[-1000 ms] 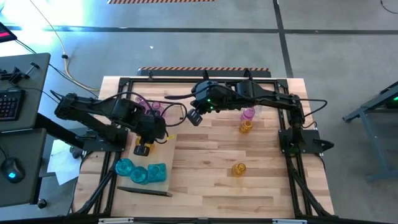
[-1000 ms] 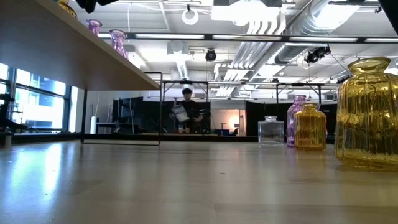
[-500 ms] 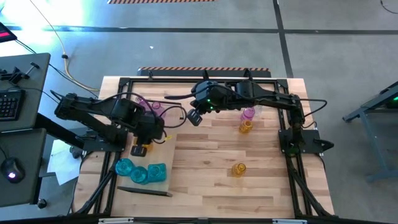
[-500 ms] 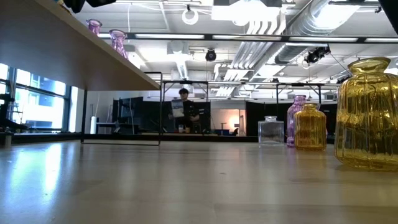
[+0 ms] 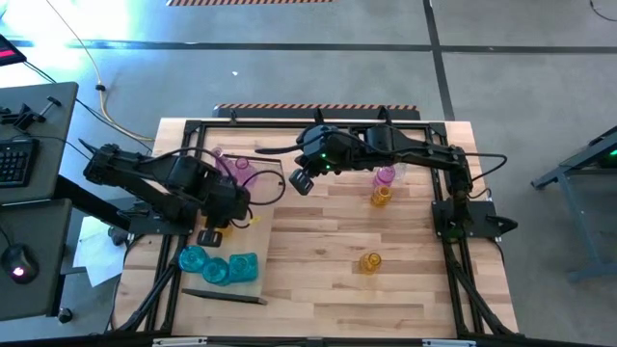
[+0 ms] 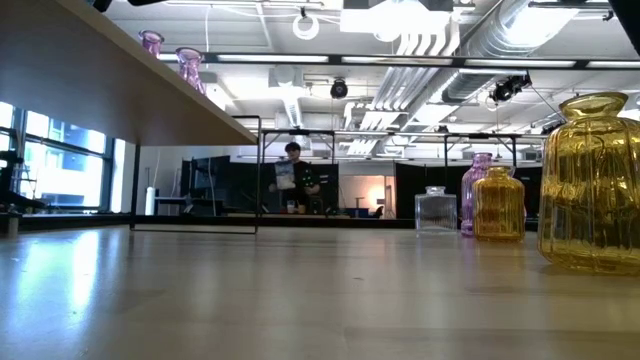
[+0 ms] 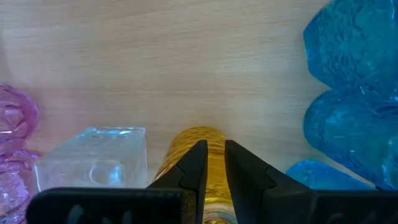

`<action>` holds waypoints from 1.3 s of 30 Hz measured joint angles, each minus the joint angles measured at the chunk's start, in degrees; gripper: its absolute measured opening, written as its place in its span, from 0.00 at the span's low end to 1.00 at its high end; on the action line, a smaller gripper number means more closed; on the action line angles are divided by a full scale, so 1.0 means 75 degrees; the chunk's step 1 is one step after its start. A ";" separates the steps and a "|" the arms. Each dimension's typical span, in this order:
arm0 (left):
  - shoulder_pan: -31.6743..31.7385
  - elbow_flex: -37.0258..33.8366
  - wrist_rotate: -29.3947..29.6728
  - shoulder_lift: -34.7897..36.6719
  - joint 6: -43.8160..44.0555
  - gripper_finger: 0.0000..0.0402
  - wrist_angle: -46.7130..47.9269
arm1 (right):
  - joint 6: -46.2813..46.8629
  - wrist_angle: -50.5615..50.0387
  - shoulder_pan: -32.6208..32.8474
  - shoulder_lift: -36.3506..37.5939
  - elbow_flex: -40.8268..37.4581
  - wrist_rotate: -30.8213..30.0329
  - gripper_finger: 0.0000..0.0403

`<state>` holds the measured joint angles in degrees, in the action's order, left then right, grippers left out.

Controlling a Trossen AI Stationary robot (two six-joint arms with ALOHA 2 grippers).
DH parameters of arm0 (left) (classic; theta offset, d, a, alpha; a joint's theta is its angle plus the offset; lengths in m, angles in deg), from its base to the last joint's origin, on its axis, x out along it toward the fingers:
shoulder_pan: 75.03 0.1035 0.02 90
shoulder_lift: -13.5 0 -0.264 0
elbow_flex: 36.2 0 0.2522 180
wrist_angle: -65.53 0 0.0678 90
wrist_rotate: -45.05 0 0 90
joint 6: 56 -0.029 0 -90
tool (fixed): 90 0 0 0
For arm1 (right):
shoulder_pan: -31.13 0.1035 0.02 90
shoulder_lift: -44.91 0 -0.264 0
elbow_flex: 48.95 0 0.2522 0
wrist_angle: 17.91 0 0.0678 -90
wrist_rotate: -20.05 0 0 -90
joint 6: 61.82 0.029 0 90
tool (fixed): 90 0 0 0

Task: Sort vases onto shelf
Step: Put the top left yellow flower vase on the shelf

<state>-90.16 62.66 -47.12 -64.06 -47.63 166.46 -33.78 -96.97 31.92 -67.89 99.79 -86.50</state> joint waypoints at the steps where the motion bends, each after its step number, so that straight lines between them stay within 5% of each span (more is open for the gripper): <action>1: -0.0008 0.0000 -0.0002 0.0000 0.0010 0.12 0.0017 | 0.0000 0.0001 0.0001 0.0000 0.0000 0.0000 0.00; 14: -0.0006 -0.0003 -0.0009 0.0360 0.0318 0.12 0.0200 | -0.0003 -0.0003 0.0077 -0.0003 0.0000 0.0003 0.00; 23: 0.0083 -0.0003 0.0393 0.0382 -0.0110 0.12 -0.0771 | -0.0005 -0.0003 0.0074 -0.0003 0.0000 0.0000 0.00; 31: 0.0912 -0.0003 0.0915 0.0328 -0.1315 0.12 -0.1046 | -0.0003 0.0000 0.0074 -0.0003 0.0000 0.0002 0.00; 39: 0.1916 0.0000 0.0350 0.0114 -0.2398 0.12 -0.0963 | -0.0006 0.0035 0.0042 -0.0003 0.0000 0.0000 0.00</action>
<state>-75.79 62.66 -44.50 -63.21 -65.62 159.24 -33.83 -96.71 32.23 -67.91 99.79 -86.50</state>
